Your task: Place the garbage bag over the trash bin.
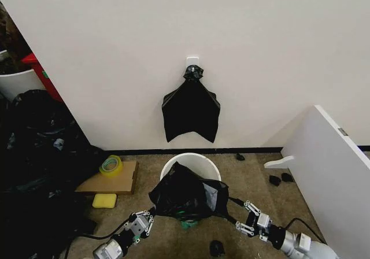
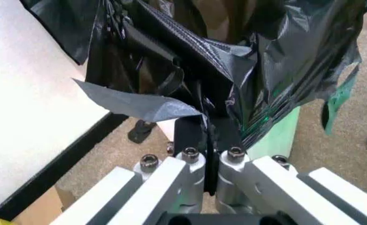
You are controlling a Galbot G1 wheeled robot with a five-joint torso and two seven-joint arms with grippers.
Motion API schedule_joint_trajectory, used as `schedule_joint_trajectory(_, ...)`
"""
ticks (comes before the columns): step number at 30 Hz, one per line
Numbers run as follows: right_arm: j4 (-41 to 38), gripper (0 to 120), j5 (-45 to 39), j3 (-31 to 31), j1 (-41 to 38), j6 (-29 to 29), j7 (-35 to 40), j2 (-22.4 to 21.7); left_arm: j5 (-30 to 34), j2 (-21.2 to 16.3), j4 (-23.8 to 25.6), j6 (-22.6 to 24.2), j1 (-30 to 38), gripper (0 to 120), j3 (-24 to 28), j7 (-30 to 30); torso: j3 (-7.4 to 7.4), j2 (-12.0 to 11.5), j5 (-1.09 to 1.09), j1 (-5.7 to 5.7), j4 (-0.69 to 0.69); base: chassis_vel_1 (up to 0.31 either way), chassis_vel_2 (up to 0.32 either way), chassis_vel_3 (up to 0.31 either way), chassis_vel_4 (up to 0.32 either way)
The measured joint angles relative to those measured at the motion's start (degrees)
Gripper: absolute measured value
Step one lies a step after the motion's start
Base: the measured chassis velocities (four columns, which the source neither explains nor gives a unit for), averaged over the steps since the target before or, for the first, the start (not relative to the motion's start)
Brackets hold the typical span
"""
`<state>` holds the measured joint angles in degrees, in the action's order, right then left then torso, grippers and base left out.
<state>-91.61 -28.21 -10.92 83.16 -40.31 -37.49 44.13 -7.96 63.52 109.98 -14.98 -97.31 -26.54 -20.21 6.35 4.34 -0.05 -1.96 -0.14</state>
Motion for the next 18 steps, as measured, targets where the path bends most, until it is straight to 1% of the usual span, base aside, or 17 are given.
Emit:
schedule_joint_trajectory(1,-0.1,62,0.3,-0.1,0.0,0.0,-0.3,0.0,0.0,0.0,0.0,0.0,0.0,0,0.0,0.0,0.00,0.0,0.00,0.00,0.00,0.000,0.000,0.000,0.000)
schedule_joint_trajectory(2,-0.2,57,0.7,-0.1,0.1,0.0,-0.4,-0.1,0.0,0.1,0.0,0.0,0.0,0,0.0,0.1,0.00,0.0,0.01,0.00,0.00,0.000,0.000,0.000,0.000)
schedule_joint_trajectory(3,-0.2,57,0.7,-0.1,0.1,0.0,-0.4,-0.1,0.0,0.1,0.0,0.0,0.0,0,0.0,0.1,0.00,0.0,0.01,0.00,0.00,0.000,0.000,0.000,0.000)
schedule_joint_trajectory(5,-0.3,49,1.9,-0.6,0.3,0.0,-0.4,-0.2,0.0,0.2,0.0,0.0,0.1,0,0.1,0.1,0.00,0.0,0.01,0.00,0.00,0.000,0.000,0.000,0.000)
schedule_joint_trajectory(6,-0.3,47,2.3,-0.8,0.4,-0.1,-0.4,-0.3,0.0,0.2,0.0,0.0,0.1,0,0.1,0.1,0.00,0.0,0.01,0.00,0.00,0.000,0.000,0.000,0.000)
schedule_joint_trajectory(11,-0.3,47,4.0,-1.2,0.7,-0.5,-0.2,-0.4,0.0,0.1,0.0,0.0,0.1,0,0.1,0.1,0.00,0.0,0.01,0.00,0.00,0.000,0.000,0.000,0.000)
schedule_joint_trajectory(17,-1.4,47,6.1,-0.1,0.1,0.0,3.5,1.0,-0.1,0.0,0.1,0.0,0.0,0,0.1,0.1,0.00,0.0,0.04,0.00,0.00,0.000,0.000,0.000,0.000)
schedule_joint_trajectory(18,-1.5,43,6.5,0.1,-0.1,0.2,4.4,1.2,-0.1,0.0,0.2,0.0,0.0,0,0.1,0.1,0.00,0.0,0.03,0.00,0.00,0.000,0.000,0.000,0.000)
